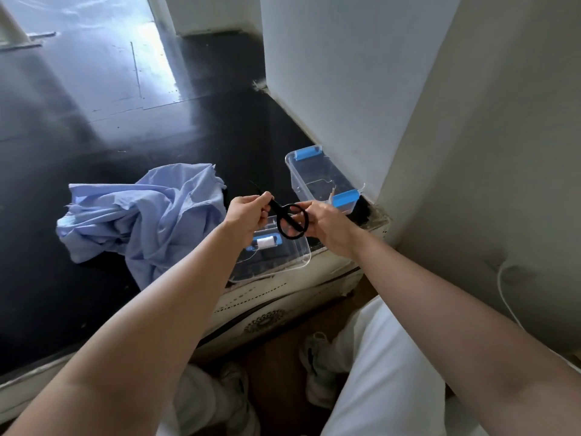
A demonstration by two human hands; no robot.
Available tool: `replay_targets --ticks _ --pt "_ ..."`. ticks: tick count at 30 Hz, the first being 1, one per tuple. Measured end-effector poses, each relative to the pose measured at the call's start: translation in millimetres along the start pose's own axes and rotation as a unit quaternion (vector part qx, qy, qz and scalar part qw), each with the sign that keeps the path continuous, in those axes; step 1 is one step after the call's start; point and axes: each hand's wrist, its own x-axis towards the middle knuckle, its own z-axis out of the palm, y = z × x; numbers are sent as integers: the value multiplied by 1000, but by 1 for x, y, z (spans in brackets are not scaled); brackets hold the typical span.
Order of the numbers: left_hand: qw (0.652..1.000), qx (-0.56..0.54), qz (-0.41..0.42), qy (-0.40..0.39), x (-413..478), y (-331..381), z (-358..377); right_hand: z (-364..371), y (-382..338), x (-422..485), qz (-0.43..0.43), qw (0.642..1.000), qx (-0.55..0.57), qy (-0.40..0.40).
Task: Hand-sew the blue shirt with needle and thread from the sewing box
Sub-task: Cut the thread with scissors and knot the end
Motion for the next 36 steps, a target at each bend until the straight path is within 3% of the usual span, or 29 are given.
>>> replay_targets --ticks 3,7,14,18,22,25,28,32,36 --pt "1000 1 2 -16 -3 -1 -17 8 3 4 56 996 -25 -66" --pt "999 -6 8 -50 -6 -3 -31 17 4 10 115 984 28 -136" --pt "997 22 -5 -70 -1 -16 -33 11 17 11 139 983 1 -120" --pt "996 34 -1 -77 4 -21 -20 5 22 14 147 976 70 -142" --pt "991 133 20 -20 12 -40 -27 -5 31 19 111 990 44 -75" --pt "947 315 46 49 12 -59 -37 -5 37 21 77 996 26 42" --pt "909 406 43 84 8 -70 -36 1 42 27 70 991 -18 110" --pt "873 472 39 117 12 -78 -31 8 45 26 56 992 -55 103" --pt "870 478 42 113 17 -80 -34 7 42 27 72 994 -33 80"
